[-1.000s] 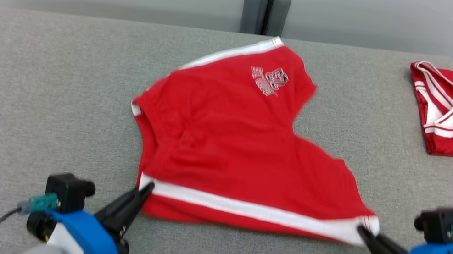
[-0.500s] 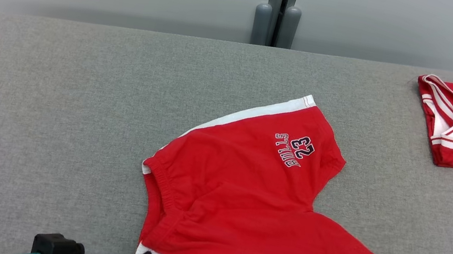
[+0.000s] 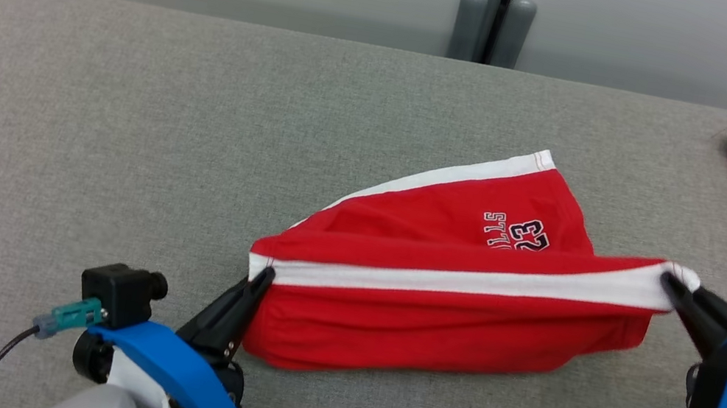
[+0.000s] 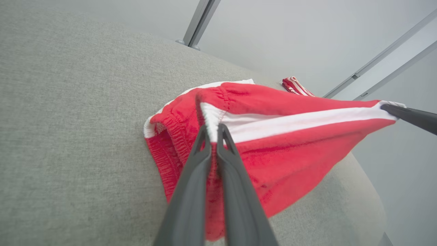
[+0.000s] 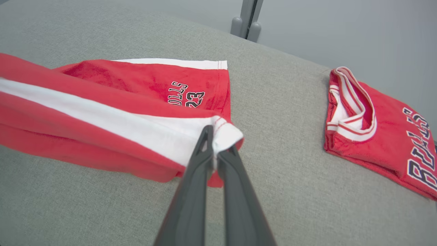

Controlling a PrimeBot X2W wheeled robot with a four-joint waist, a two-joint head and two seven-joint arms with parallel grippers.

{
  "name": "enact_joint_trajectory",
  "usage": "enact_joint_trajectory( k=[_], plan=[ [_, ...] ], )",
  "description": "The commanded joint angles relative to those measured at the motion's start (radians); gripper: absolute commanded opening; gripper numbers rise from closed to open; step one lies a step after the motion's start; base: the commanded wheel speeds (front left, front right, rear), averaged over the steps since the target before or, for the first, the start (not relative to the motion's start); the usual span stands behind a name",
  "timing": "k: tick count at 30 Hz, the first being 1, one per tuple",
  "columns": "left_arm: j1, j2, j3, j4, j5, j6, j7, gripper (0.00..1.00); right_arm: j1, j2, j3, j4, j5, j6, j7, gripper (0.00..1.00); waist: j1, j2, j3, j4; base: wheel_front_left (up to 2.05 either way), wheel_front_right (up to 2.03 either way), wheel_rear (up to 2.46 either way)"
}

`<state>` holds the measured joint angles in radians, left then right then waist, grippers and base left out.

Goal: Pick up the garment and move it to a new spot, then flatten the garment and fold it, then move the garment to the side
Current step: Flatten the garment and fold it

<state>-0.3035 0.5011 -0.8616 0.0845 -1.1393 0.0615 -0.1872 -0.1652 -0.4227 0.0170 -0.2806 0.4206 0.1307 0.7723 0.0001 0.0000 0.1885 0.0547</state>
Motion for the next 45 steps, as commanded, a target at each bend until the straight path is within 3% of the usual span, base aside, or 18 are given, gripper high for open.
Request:
enact_joint_trajectory(
  k=[1,7,20,21,22,23,24,25,26,37,45],
  plan=[
    [-0.046,-0.026,0.018,0.043,0.007,0.002,-0.017,0.0,-0.079,-0.02,0.023,0.059,0.001,0.0,-0.038,0.0,-0.0001,0.0,0.03,0.029,0.0,0.0,0.0],
    [-0.15,-0.159,0.034,0.194,0.009,-0.002,-0.037,0.0,-0.307,-0.047,0.124,0.306,-0.005,0.0,-0.165,0.0,-0.0001,0.0,0.103,0.09,0.0,0.0,0.0],
    [-0.258,-0.302,0.037,0.382,0.032,-0.022,-0.061,0.02,-0.566,-0.05,0.245,0.638,-0.027,0.0,-0.314,0.0,-0.0001,0.0,0.199,0.157,0.0,0.0,0.0],
    [-0.264,-0.308,0.039,0.393,0.035,-0.025,-0.061,0.09,-0.576,-0.05,0.255,0.657,-0.026,0.0,-0.32,0.0,-0.0001,0.0,0.203,0.16,0.0,0.0,0.0],
    [-0.267,-0.314,0.042,0.402,0.033,-0.027,-0.064,0.23,-0.586,-0.051,0.261,0.676,-0.024,0.0,-0.327,0.0,-0.0001,0.0,0.207,0.164,0.0,0.0,0.0],
    [-0.271,-0.318,0.045,0.412,0.038,-0.031,-0.064,0.45,-0.595,-0.049,0.265,0.694,-0.019,0.0,-0.33,0.0,-0.0001,0.0,0.21,0.167,0.0,0.0,0.0],
    [-0.273,-0.323,0.043,0.421,0.041,-0.036,-0.066,1.0,-0.601,-0.044,0.273,0.711,-0.013,0.0,-0.335,0.28,-0.0001,0.0,0.213,0.169,0.0,0.0,0.0],
    [-0.276,-0.327,0.041,0.428,0.041,-0.044,-0.067,1.0,-0.605,-0.037,0.278,0.726,-0.007,0.0,-0.337,0.85,-0.0001,0.0,0.215,0.171,0.0,0.0,0.0],
    [-0.279,-0.33,0.038,0.434,0.043,-0.05,-0.068,1.0,-0.61,-0.033,0.284,0.738,0.0,0.0,-0.342,1.0,-0.0001,0.0,0.216,0.171,0.0,0.0,0.0],
    [-0.225,-0.292,0.094,0.397,0.109,-0.1,-0.078,1.0,-0.574,-0.037,0.316,0.791,0.102,0.0,-0.399,1.0,-0.0001,0.0,0.155,0.155,0.0,0.0,0.0],
    [-0.113,-0.253,0.274,0.267,0.302,-0.067,-0.078,1.0,-0.486,-0.019,0.221,0.755,0.148,0.0,-0.449,1.0,-0.0001,0.0,0.102,0.126,0.0,0.0,0.0]
  ],
)
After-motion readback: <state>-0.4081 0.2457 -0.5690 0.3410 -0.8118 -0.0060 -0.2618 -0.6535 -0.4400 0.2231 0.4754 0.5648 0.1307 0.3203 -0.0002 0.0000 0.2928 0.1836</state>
